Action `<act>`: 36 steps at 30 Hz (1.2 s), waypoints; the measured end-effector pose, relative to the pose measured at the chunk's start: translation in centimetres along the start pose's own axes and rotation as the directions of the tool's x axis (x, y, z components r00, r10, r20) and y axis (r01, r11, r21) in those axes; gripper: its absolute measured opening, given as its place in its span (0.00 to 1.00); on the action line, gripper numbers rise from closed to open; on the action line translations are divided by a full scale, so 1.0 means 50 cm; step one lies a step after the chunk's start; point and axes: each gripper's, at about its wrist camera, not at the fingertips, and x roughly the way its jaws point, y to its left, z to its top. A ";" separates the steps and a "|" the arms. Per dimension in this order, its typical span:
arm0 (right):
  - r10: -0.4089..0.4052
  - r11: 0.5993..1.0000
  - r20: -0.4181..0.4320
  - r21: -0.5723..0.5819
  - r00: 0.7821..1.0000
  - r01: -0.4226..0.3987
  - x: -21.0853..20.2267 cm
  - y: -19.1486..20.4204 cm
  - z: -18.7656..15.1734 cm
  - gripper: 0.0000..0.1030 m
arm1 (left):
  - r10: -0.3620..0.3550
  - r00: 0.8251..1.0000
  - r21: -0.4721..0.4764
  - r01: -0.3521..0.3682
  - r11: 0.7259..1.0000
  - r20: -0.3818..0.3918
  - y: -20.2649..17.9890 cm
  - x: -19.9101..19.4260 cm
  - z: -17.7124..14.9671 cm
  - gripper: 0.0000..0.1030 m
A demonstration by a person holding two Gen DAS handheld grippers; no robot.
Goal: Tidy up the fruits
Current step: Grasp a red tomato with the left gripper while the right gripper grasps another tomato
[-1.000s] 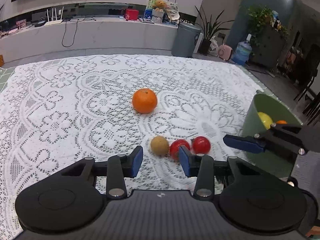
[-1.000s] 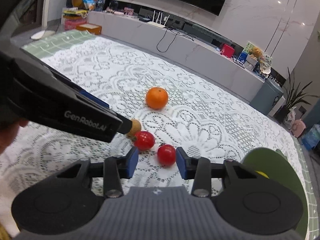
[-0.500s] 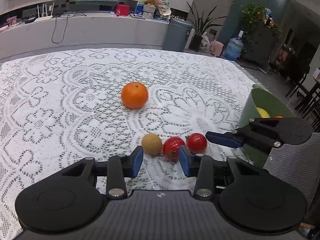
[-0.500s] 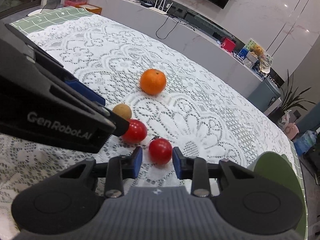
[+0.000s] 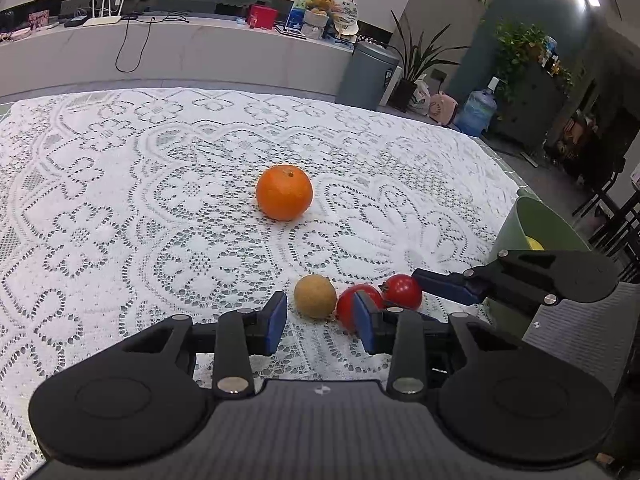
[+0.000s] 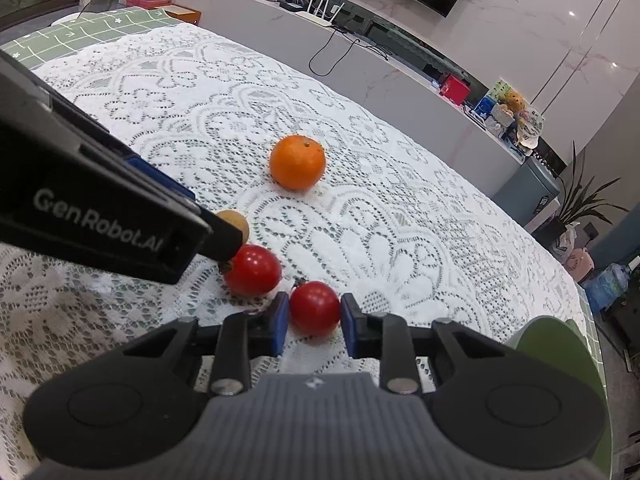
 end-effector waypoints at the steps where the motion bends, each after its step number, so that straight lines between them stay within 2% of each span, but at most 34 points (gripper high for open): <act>1: 0.002 1.000 0.001 0.003 1.000 -0.002 0.001 -0.002 0.000 0.23 | 0.004 1.000 0.001 -0.004 1.000 -0.002 -0.001 0.000 0.002 0.41; 7: 0.062 0.997 0.040 0.039 0.997 -0.063 -0.016 -0.009 -0.001 0.23 | 0.011 0.999 -0.028 -0.012 1.000 -0.036 0.000 -0.011 0.007 0.41; 13: 0.142 0.987 0.083 0.064 0.986 -0.148 -0.034 -0.008 0.000 0.23 | -0.034 0.997 -0.089 0.028 0.996 -0.073 0.012 -0.017 0.001 0.39; 17: 0.189 0.975 0.087 0.098 0.978 -0.197 -0.040 -0.013 0.000 0.23 | -0.039 0.996 -0.100 0.031 0.994 -0.074 0.015 -0.023 -0.003 0.39; 21: 0.141 0.984 0.070 0.105 0.988 -0.148 -0.038 -0.018 -0.004 0.23 | -0.039 0.997 -0.069 0.035 0.997 -0.069 0.007 -0.025 -0.005 0.39; 26: 0.132 0.983 0.038 0.126 0.991 -0.135 -0.030 -0.029 -0.010 0.23 | -0.034 0.997 -0.029 0.032 0.999 -0.071 -0.004 -0.012 -0.008 0.39; 30: 0.138 0.984 0.014 0.112 0.990 -0.139 -0.020 -0.023 -0.010 0.23 | -0.059 0.995 -0.072 0.054 0.996 -0.076 0.000 0.000 -0.006 0.39; 36: 0.136 0.987 0.003 0.085 0.991 -0.136 -0.017 -0.013 -0.010 0.23 | -0.053 0.995 -0.149 0.041 0.988 -0.080 0.002 0.019 -0.008 0.38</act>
